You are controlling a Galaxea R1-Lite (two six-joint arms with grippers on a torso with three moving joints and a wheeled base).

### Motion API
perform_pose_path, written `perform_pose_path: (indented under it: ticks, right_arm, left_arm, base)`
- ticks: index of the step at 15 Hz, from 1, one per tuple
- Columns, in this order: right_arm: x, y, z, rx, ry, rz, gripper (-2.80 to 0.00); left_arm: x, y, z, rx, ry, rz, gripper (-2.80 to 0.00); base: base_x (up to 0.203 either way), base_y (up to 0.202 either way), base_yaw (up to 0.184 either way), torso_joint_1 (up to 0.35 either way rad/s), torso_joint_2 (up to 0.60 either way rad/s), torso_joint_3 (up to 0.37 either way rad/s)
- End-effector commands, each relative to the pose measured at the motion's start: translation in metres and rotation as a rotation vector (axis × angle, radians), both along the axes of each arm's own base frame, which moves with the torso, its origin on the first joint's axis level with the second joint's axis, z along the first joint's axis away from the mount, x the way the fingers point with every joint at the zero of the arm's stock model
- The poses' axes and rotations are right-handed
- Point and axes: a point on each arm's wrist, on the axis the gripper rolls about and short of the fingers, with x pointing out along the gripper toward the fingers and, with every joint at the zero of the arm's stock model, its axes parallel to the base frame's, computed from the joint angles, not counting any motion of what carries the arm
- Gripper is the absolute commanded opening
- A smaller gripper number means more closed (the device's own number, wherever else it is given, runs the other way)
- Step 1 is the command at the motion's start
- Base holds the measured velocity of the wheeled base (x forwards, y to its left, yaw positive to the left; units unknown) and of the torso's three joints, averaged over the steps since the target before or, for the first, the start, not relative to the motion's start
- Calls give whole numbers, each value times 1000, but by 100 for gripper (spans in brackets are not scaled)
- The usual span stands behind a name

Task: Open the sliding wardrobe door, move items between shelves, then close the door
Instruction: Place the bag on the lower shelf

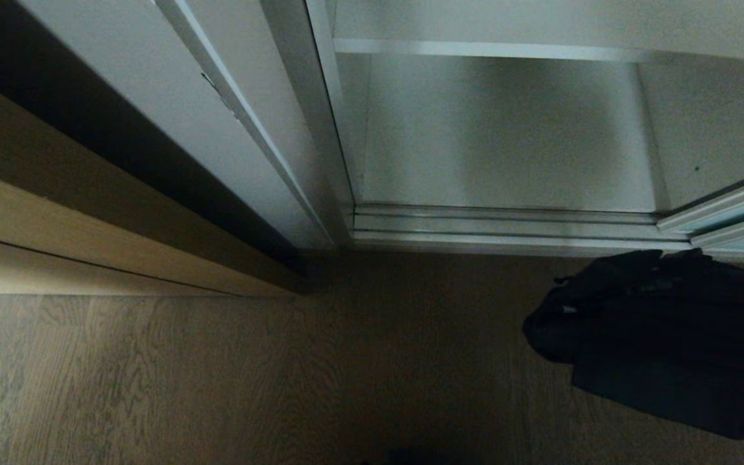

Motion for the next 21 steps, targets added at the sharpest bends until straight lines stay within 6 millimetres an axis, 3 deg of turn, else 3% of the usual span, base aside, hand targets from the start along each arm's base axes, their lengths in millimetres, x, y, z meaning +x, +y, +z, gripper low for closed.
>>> perform_pose_path:
  ticks: [1,5,11,16,21]
  right_arm:
    - [13,-4,13,11,-19,53,-280]
    - [44,-17,25,125,7,80,-280]
    - [71,-61,1,276,-7,244,-280]
    - [94,-80,-13,356,36,303,-280]
    - [96,-70,25,339,-27,403,-280]
  left_arm:
    - [0,0,0,0,0,-1,-280]
    - [0,0,0,0,0,-1,-280]
    - [0,0,0,0,0,-1,-280]
    - [0,0,0,0,0,-1,-280]
    - [0,0,0,0,0,-1,-280]
  base:
    - [0,0,0,0,0,0]
    - [0,0,0,0,0,0]
    - [0,0,0,0,0,0]
    - [0,0,0,0,0,0]
    - [0,0,0,0,0,0]
